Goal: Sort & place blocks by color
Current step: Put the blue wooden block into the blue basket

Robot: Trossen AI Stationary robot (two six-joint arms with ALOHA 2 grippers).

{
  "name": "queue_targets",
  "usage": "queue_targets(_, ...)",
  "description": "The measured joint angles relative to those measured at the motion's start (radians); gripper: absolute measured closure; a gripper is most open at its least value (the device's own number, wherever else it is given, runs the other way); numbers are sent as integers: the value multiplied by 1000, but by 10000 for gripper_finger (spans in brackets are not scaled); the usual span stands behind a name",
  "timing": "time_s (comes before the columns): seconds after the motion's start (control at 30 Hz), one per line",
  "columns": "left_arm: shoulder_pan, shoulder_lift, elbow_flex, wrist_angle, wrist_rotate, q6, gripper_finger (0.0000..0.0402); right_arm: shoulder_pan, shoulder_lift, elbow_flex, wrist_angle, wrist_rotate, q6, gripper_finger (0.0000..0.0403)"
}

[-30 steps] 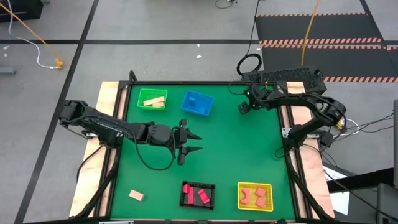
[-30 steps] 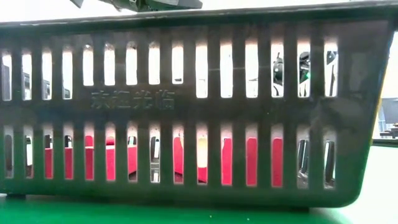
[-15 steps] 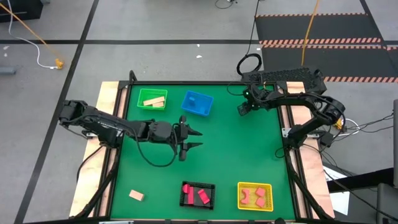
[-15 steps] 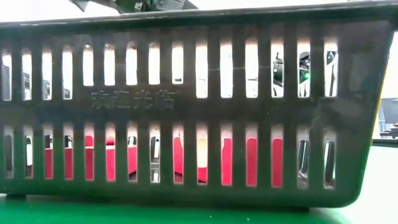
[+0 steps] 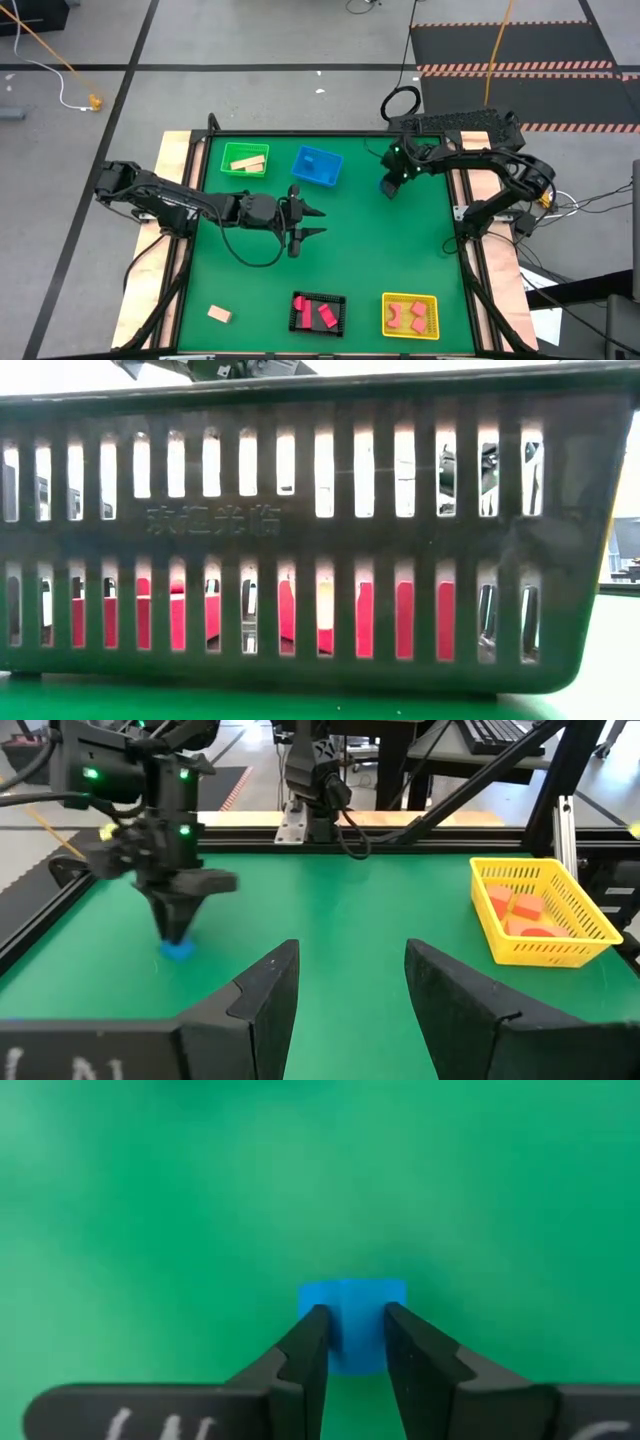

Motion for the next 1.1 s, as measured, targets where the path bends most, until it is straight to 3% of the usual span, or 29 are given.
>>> queue_targets(0.13, 0, 0, 0, -5, 0, -8, 218, 40, 2, -2, -9, -138, -131, 321)
queue_targets(0.27, 0, 0, 0, -18, 0, -11, 217, 77, -7, -3, -8, -149, -183, 321)
queue_targets(0.47, 0, 0, 0, -32, 0, -35, 218, 99, -75, -5, -55, -13, 178, 315)
queue_targets(0.8, 8, 0, 0, -32, 0, -24, 218, 142, -241, -5, -61, -9, 374, 216)
queue_targets(0.9, 8, 0, 0, -36, 0, -24, 218, 155, -271, -4, -66, -14, 249, 184)
queue_targets(1.1, 8, 0, 0, -44, 0, -24, 217, 175, -289, -34, -52, -15, -268, 170)
